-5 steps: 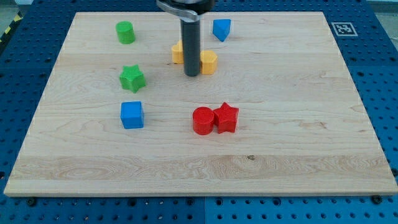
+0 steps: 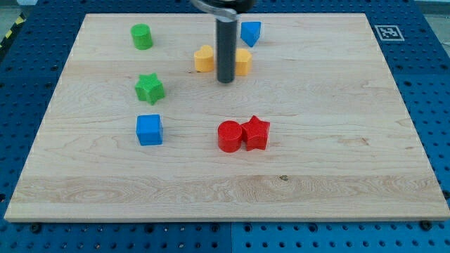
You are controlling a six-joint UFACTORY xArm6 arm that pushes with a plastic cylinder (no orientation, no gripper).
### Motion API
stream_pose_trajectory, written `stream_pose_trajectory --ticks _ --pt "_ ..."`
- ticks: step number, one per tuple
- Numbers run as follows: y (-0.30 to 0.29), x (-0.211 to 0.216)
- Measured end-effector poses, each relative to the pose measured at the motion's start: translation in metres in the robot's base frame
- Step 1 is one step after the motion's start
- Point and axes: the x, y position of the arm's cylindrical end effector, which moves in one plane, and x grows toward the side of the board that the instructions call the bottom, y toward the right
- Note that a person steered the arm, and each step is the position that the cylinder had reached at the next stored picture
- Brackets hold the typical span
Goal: Move yellow heart closer to the yellow hexagon
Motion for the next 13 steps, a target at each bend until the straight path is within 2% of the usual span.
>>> stream_pose_trajectory --ticks 1,2,5,9,10,13 --pt "-0.024 -0.021" --pt "-0.025 -0.021" --pt "-0.080 -0.021" --pt "-0.086 -0.043" --pt "-0.097 -0.068" --pt "-0.022 -0.047"
